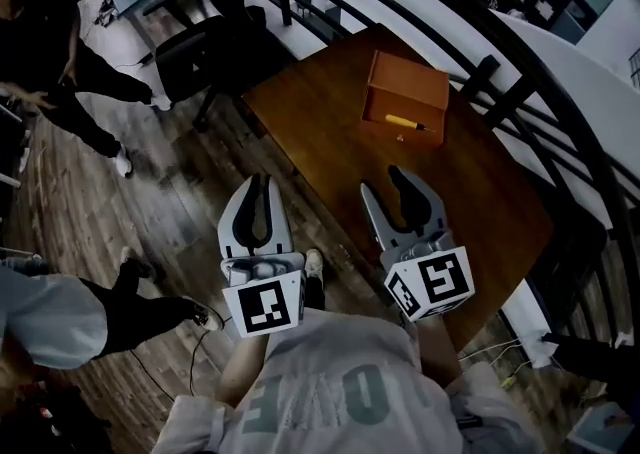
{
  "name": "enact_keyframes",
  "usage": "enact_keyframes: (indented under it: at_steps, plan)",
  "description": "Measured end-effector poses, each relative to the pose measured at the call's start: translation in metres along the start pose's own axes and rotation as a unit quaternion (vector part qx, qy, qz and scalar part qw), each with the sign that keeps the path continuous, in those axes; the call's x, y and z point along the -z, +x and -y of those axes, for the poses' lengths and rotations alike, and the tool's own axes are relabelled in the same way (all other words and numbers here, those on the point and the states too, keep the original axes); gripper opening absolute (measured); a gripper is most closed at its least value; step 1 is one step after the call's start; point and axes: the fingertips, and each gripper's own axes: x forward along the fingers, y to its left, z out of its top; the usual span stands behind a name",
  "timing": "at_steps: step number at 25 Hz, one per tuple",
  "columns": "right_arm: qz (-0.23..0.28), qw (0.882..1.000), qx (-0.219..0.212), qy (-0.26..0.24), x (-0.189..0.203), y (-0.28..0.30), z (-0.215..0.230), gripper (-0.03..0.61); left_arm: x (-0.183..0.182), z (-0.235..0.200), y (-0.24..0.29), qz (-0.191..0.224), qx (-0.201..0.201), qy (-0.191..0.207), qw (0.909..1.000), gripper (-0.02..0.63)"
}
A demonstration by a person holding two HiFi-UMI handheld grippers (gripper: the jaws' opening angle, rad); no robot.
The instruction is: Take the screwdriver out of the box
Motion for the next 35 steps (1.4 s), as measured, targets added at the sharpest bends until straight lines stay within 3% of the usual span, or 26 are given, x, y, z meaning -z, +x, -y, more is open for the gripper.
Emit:
enact_keyframes:
  at_steps: [7, 13, 17, 23, 35]
  plan:
    - [0.007, 1.0, 0.009, -0.01, -0.012, -0.001, 0.012, 0.179, -0.021, 0.011, 0.011, 0.021, 0.011, -0.005, 0.9997, 0.046]
    - [-0.027, 0.999, 0.035, -0.021, -0.004, 0.141, 0.018, 0.187, 0.021, -0.071, 0.131, 0.011, 0.047, -0.045, 0.9978, 0.046]
    - [-0.035, 0.998, 0.049, -0.02, -0.002, 0.128, 0.028, 0.193, 0.019, -0.049, 0.132, 0.017, 0.071, -0.047, 0.9963, 0.046]
    - [-0.051, 0.996, 0.071, -0.019, 0.0, 0.184, 0.043, 0.193, 0.036, -0.064, 0.192, 0.005, 0.099, -0.064, 0.993, 0.048]
    - [-0.04, 0.995, 0.088, -0.011, -0.001, 0.199, 0.08, 0.221, 0.033, -0.037, 0.238, 0.009, 0.141, -0.047, 0.9889, 0.058]
